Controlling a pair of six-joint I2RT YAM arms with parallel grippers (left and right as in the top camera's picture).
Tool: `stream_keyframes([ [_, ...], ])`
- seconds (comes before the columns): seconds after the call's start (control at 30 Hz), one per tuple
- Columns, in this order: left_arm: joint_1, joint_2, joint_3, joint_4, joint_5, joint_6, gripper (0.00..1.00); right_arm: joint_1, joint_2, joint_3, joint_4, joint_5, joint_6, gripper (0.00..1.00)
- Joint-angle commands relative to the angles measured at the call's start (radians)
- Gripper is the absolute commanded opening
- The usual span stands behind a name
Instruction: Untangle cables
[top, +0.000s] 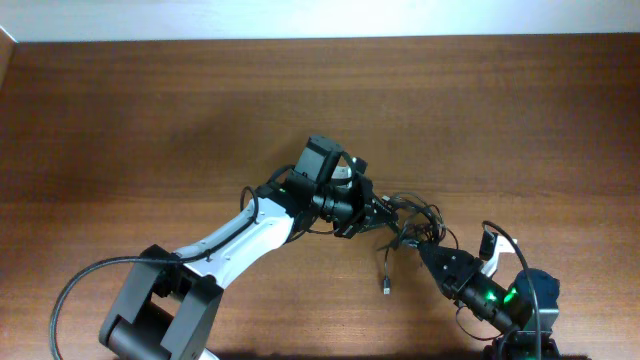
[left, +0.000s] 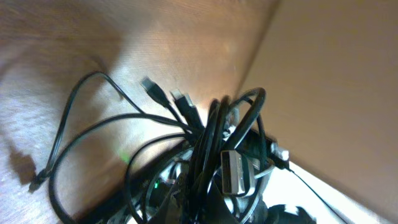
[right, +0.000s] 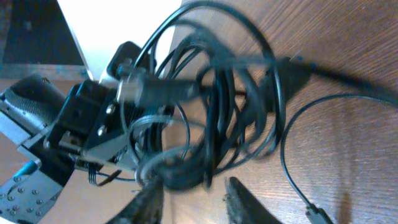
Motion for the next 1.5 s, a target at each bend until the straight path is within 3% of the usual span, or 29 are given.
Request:
stream_keyframes([
  [0.0,-0.003,0.007,0.009,0.008,0.19,0.132,0.0,-0.001,-0.006,0.001,-0.014,0.043,0.001,0.25],
  [0.1,-0.003,0.007,0.009,0.001,0.215,0.198,0.0,-0.001,-0.006,0.001,-0.013,0.066,0.001,0.26],
  [0.17,-0.005,0.007,0.009,0.002,0.226,0.198,0.0,-0.001,-0.006,0.001,-0.013,0.065,0.001,0.17],
  [0.2,-0.005,0.007,0.009,0.002,0.223,0.198,0.0,-0.001,-0.006,0.001,-0.013,0.065,0.001,0.07],
  [0.23,-0.005,0.007,0.009,0.002,0.203,0.203,0.04,-0.001,-0.006,0.001,-0.013,0.065,0.001,0.04],
  [0.27,-0.005,0.007,0.009,0.002,0.159,0.253,0.22,-0.001,-0.006,0.001,-0.014,0.065,0.0,0.04],
  [0.3,-0.001,0.007,0.009,0.001,0.111,0.31,0.59,-0.001,-0.006,0.001,-0.013,0.065,0.001,0.04],
  [0.33,0.005,0.007,0.009,0.0,0.082,0.361,0.78,-0.001,-0.006,0.001,-0.014,0.065,0.001,0.04],
  [0.37,0.025,0.007,0.009,-0.001,0.042,0.486,0.99,-0.001,-0.006,0.001,-0.014,0.065,0.001,0.04],
  [0.4,0.056,0.007,0.009,-0.018,0.026,0.583,0.99,-0.001,-0.006,0.001,-0.014,0.065,0.001,0.04],
  [0.43,0.111,0.007,0.009,-0.059,0.026,0.605,0.99,-0.001,-0.006,0.001,-0.014,0.066,0.002,0.04],
  [0.57,0.309,0.007,0.009,-0.254,0.059,0.491,0.99,-0.001,0.045,0.001,-0.016,0.144,0.212,0.04],
  [0.63,0.328,0.007,0.009,-0.265,0.151,0.534,0.99,-0.001,0.127,0.001,-0.011,0.219,0.292,0.04],
  [0.73,0.289,0.007,0.009,-0.27,0.151,0.595,0.99,-0.001,0.307,0.003,0.117,0.24,0.342,0.04],
  [0.77,0.268,0.007,0.009,-0.269,0.15,0.675,0.99,-0.001,0.371,0.009,0.161,0.237,0.341,0.04],
  [0.83,0.199,0.007,0.009,-0.278,0.085,0.954,0.99,-0.001,0.477,0.042,0.182,0.237,0.341,0.04],
  [0.87,0.153,0.007,0.009,-0.301,-0.071,1.014,0.99,-0.001,0.53,0.065,0.196,0.233,0.329,0.04],
  [0.97,0.011,0.007,0.009,-0.305,-0.355,1.014,1.0,-0.001,0.685,0.156,0.199,0.166,0.257,0.04],
  [1.07,-0.128,0.007,0.009,-0.282,-0.589,1.012,0.92,-0.001,0.8,0.201,0.2,0.123,0.238,0.04],
  [1.13,-0.204,0.007,0.009,-0.259,-0.726,0.947,0.92,-0.001,0.843,0.202,0.198,0.104,0.211,0.04],
  [1.2,-0.222,0.007,0.009,-0.222,-0.76,0.901,0.92,-0.001,0.85,0.202,0.196,0.075,0.198,0.04],
  [1.3,-0.222,0.007,0.009,-0.151,-0.76,0.842,0.84,-0.001,0.85,0.202,0.195,0.05,0.198,0.04],
  [1.37,-0.223,0.007,0.009,-0.121,-0.76,0.84,0.73,-0.001,0.85,0.202,0.195,0.026,0.198,0.04],
  [1.47,-0.223,0.009,0.009,-0.122,-0.716,0.839,0.69,-0.001,0.85,0.202,0.195,0.031,0.198,0.04],
])
